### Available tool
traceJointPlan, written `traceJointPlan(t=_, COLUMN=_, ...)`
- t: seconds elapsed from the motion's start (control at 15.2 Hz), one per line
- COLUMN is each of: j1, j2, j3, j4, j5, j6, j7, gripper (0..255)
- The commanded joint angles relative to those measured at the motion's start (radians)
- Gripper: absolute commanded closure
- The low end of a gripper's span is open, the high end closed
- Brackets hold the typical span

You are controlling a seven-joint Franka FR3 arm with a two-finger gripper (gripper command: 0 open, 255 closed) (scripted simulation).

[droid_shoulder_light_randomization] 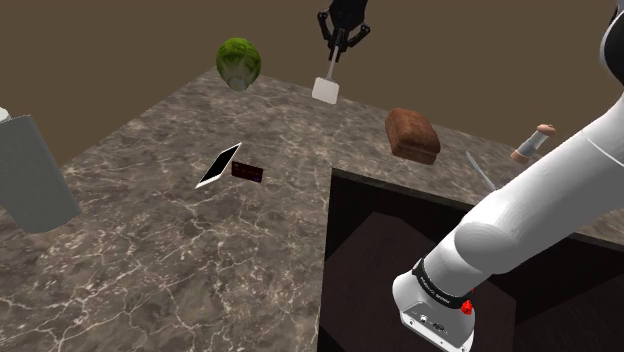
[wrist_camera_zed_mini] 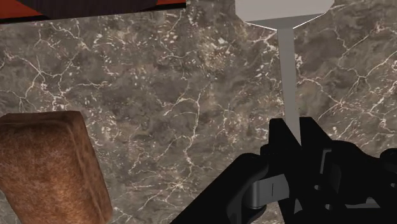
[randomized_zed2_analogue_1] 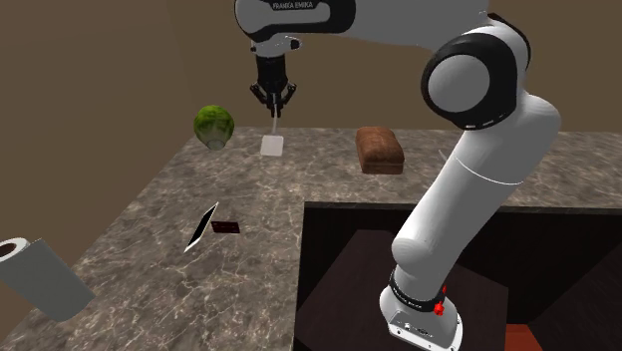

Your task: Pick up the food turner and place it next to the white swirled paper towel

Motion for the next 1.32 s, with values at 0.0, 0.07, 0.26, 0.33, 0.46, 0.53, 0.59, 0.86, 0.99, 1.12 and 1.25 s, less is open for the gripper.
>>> traceJointPlan(t=0.0, j1=0.022, j2=0.0, j3=0.03, j4=0.0, j5=0.002, j6=-0.002, j7=0.053, gripper=255)
traceJointPlan(t=0.07, j1=0.032, j2=0.004, j3=0.045, j4=0.005, j5=0.003, j6=-0.004, j7=0.078, gripper=255)
traceJointPlan(t=0.26, j1=0.063, j2=0.021, j3=0.088, j4=0.026, j5=0.003, j6=-0.011, j7=0.152, gripper=255)
traceJointPlan(t=0.33, j1=0.074, j2=0.03, j3=0.102, j4=0.035, j5=0.003, j6=-0.014, j7=0.177, gripper=255)
traceJointPlan(t=0.46, j1=0.095, j2=0.049, j3=0.13, j4=0.058, j5=0.0, j6=-0.02, j7=0.227, gripper=255)
traceJointPlan(t=0.53, j1=0.106, j2=0.06, j3=0.145, j4=0.072, j5=-0.002, j6=-0.024, j7=0.252, gripper=255)
traceJointPlan(t=0.59, j1=0.117, j2=0.073, j3=0.159, j4=0.086, j5=-0.005, j6=-0.027, j7=0.277, gripper=255)
traceJointPlan(t=0.86, j1=0.165, j2=0.135, j3=0.213, j4=0.158, j5=-0.022, j6=-0.046, j7=0.38, gripper=255)
traceJointPlan(t=0.99, j1=0.19, j2=0.173, j3=0.24, j4=0.203, j5=-0.035, j6=-0.058, j7=0.431, gripper=255)
traceJointPlan(t=1.12, j1=0.219, j2=0.216, j3=0.265, j4=0.255, j5=-0.052, j6=-0.073, j7=0.483, gripper=255)
traceJointPlan(t=1.25, j1=0.25, j2=0.265, j3=0.288, j4=0.314, j5=-0.073, j6=-0.09, j7=0.534, gripper=255)
